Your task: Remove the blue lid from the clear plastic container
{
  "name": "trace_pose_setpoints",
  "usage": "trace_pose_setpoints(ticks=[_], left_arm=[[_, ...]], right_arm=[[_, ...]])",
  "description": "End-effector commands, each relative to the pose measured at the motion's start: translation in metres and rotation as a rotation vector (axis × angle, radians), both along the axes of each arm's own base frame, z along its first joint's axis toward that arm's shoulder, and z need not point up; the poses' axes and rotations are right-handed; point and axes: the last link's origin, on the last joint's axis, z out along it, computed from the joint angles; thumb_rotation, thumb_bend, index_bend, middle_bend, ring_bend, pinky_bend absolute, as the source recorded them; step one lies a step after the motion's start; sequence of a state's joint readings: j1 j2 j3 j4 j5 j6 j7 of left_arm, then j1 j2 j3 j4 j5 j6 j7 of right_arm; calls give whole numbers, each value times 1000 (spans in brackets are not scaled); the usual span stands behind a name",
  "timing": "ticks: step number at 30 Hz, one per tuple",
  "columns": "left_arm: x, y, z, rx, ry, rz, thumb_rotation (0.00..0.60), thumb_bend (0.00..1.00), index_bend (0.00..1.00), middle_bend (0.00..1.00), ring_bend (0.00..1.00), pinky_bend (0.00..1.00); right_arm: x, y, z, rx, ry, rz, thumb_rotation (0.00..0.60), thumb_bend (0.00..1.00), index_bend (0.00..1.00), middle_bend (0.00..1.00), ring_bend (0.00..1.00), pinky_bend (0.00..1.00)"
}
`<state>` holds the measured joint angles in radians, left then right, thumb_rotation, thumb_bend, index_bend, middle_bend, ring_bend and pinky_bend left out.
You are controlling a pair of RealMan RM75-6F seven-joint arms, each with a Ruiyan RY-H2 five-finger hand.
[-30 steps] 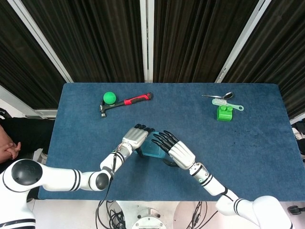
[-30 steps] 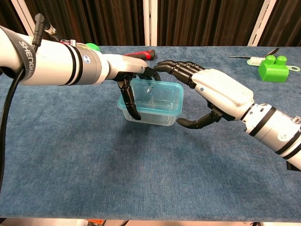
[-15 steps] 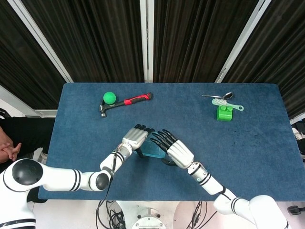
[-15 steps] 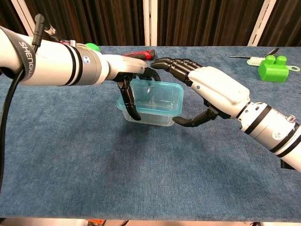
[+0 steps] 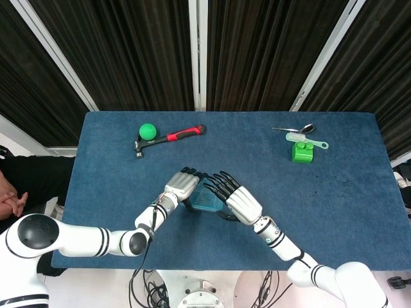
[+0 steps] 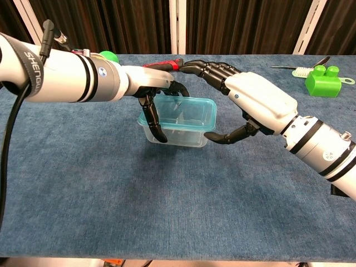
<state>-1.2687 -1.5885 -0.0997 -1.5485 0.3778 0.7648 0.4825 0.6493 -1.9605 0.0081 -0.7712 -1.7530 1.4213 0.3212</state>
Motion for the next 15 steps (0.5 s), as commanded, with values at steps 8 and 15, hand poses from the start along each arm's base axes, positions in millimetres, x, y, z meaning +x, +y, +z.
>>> trace_pose_setpoints(ticks=[8, 15], left_arm=[[-1, 1, -2, 5, 0, -5, 600, 0, 184, 190, 56, 54], [-1, 1, -4, 9, 1, -14, 600, 0, 180, 189, 56, 54]], right_arm=[[-1, 0, 4, -4, -11, -1, 600, 173, 0, 0, 0, 0], [0, 0, 7, -11, -19, -1, 600, 195, 0, 0, 0, 0]])
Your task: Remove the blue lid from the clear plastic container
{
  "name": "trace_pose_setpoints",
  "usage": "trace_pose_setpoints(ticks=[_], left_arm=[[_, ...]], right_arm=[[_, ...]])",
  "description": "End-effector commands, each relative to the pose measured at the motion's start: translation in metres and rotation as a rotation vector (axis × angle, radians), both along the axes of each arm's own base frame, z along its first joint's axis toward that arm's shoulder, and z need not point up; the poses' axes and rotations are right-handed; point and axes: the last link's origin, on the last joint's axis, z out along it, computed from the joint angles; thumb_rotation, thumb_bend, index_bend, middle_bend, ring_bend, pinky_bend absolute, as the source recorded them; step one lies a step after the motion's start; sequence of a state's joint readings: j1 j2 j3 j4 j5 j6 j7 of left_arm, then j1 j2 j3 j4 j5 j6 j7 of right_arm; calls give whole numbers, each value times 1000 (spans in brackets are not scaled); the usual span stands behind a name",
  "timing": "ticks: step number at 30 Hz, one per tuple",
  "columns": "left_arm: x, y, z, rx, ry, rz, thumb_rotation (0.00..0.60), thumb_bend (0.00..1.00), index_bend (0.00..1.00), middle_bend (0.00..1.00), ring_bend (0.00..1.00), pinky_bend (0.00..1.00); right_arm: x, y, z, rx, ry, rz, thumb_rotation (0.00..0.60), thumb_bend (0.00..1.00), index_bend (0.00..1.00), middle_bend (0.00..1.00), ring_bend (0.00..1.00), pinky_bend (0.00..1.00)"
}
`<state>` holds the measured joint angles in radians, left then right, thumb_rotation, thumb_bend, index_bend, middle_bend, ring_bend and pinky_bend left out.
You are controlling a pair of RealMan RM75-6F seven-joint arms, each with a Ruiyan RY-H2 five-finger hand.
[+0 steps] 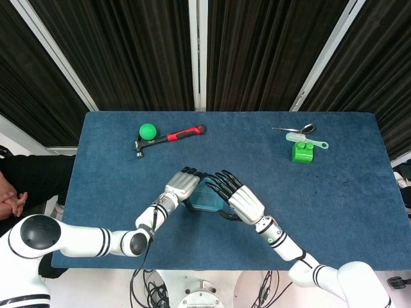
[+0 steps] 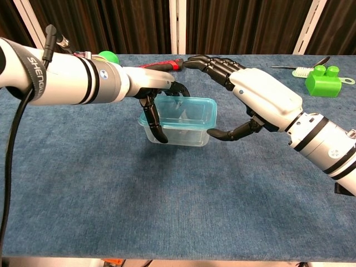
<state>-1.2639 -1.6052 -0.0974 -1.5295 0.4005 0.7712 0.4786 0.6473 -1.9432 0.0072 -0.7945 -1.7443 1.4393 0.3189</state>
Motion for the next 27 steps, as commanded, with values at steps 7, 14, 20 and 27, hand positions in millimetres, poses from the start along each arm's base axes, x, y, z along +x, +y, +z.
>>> trace_pose_setpoints(ticks=[7, 14, 20, 27], left_arm=[[-1, 1, -1, -1, -2, 1, 600, 0, 176, 185, 56, 54], [0, 1, 1, -3, -15, 3, 600, 0, 146, 165, 55, 52], [0, -2, 5, -7, -29, -4, 600, 0, 85, 136, 55, 52], [-2, -4, 8, -11, -50, -4, 600, 0, 7, 56, 5, 50]], right_arm=[[0, 0, 1, -5, 0, 4, 600, 259, 0, 0, 0, 0], [0, 1, -1, -15, 7, 17, 600, 360, 25, 55, 0, 0], [2, 1, -4, -31, 22, 23, 600, 476, 208, 106, 0, 0], [1, 3, -5, -34, 25, 26, 600, 541, 333, 130, 0, 0]])
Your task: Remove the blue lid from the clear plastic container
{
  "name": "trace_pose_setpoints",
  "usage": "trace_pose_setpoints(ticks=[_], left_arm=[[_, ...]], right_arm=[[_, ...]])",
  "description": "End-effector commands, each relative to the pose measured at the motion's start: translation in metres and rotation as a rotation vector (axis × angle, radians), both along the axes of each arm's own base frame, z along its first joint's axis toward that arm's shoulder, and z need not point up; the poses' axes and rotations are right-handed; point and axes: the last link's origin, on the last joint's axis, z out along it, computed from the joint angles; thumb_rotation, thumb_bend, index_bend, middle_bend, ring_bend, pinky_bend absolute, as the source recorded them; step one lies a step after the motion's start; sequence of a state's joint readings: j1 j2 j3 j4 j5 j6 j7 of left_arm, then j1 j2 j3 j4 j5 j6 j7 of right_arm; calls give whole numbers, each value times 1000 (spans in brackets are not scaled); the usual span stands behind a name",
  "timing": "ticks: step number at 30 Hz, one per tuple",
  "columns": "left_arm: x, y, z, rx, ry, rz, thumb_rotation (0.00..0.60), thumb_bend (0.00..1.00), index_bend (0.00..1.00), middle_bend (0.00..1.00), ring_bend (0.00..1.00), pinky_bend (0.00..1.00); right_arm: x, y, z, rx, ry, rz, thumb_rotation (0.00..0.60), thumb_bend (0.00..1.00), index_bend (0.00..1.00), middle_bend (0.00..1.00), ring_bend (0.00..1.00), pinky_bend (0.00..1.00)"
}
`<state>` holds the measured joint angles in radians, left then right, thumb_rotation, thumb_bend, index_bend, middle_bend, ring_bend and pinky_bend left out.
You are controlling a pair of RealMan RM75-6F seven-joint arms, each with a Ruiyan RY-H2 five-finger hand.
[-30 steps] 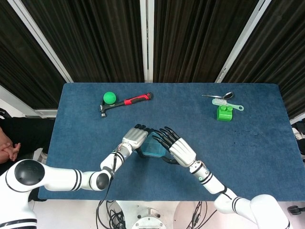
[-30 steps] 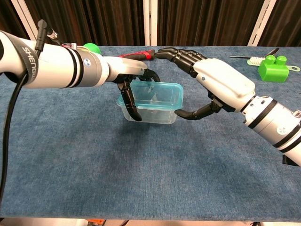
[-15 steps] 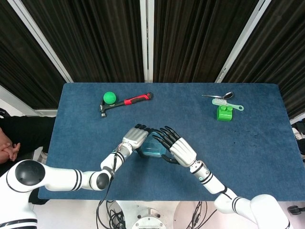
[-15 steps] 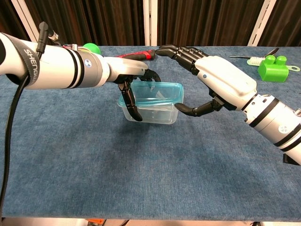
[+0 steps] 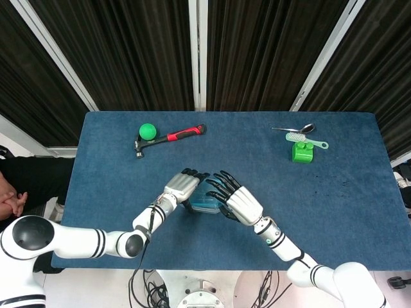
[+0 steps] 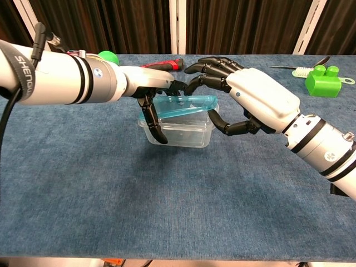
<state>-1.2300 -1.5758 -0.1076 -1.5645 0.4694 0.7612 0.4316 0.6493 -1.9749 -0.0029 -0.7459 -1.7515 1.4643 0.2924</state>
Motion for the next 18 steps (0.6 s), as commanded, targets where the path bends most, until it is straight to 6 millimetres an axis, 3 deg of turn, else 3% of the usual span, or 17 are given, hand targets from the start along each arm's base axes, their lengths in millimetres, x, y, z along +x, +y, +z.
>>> trace_pose_setpoints(ticks=[1, 7, 15, 18], left_arm=[[-1, -1, 2, 1, -11, 2, 600, 0, 2, 35, 2, 47], [-3, -4, 6, 20, -23, -9, 600, 0, 0, 0, 0, 6], [-14, -9, 19, 75, -21, -23, 600, 0, 0, 0, 0, 0], [-21, -10, 26, 100, -17, -18, 600, 0, 0, 0, 0, 0]], right_arm=[[-1, 0, 0, 0, 3, -2, 600, 541, 342, 131, 0, 0], [0, 0, -1, -11, 11, -2, 600, 541, 451, 144, 0, 0], [4, -3, 2, -70, -18, -2, 600, 541, 735, 249, 0, 0], [6, -4, 4, -96, -31, 6, 600, 541, 782, 270, 0, 0]])
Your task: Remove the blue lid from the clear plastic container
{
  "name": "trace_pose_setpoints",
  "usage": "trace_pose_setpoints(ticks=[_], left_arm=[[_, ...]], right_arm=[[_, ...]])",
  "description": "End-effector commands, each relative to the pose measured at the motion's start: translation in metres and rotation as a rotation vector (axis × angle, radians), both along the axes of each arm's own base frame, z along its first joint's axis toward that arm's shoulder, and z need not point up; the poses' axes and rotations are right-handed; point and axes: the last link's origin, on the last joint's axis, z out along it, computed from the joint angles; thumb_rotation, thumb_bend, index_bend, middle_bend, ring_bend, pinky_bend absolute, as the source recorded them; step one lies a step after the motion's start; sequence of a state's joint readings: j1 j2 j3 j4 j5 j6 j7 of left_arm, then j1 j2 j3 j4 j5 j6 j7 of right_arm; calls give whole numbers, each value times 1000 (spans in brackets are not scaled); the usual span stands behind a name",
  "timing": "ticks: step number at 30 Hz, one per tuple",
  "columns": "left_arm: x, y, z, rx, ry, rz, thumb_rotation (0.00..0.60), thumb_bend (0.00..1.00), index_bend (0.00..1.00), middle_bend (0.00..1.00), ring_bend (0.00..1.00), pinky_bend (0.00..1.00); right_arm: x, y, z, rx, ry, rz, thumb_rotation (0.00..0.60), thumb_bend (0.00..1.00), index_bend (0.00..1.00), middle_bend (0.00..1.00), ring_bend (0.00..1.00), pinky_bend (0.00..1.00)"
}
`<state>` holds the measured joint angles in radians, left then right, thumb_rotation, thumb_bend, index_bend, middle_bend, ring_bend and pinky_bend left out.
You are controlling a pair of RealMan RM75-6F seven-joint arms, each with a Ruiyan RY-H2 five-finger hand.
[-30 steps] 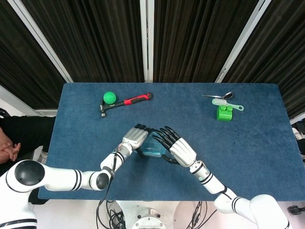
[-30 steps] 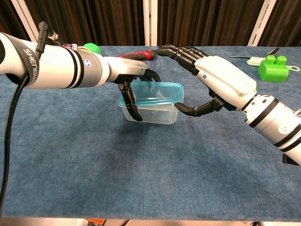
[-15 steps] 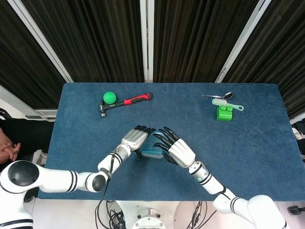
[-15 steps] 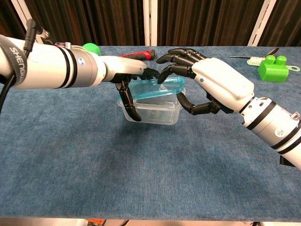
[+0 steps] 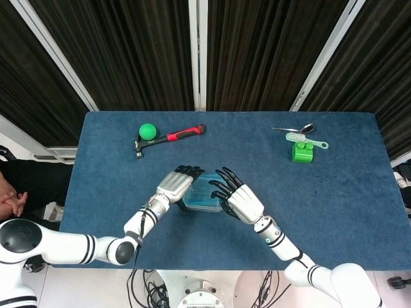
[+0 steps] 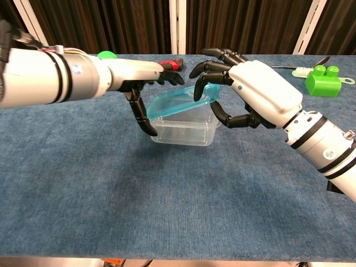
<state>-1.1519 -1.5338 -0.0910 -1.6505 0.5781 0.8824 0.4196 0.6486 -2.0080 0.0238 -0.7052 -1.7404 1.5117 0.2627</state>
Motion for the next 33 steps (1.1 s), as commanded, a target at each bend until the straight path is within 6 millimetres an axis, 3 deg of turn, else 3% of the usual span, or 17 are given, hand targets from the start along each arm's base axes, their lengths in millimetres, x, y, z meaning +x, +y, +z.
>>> trace_pose_setpoints(ticks=[1, 9, 20, 33], left_arm=[[-10, -2, 10, 30, 10, 4, 600, 0, 0, 0, 0, 0], [-36, -3, 36, 95, 0, 50, 600, 0, 0, 0, 0, 0], [-65, -6, 63, 176, 1, 77, 600, 0, 0, 0, 0, 0], [-98, 0, 87, 285, 12, 132, 600, 0, 0, 0, 0, 0]], right_arm=[[3, -2, 2, -29, -13, 7, 600, 541, 794, 274, 0, 0], [13, -6, 5, -79, -60, 34, 600, 542, 869, 320, 0, 0], [17, -13, 14, -157, -124, 29, 600, 541, 878, 334, 0, 0], [10, -55, 54, -317, -245, -96, 600, 541, 879, 349, 0, 0]])
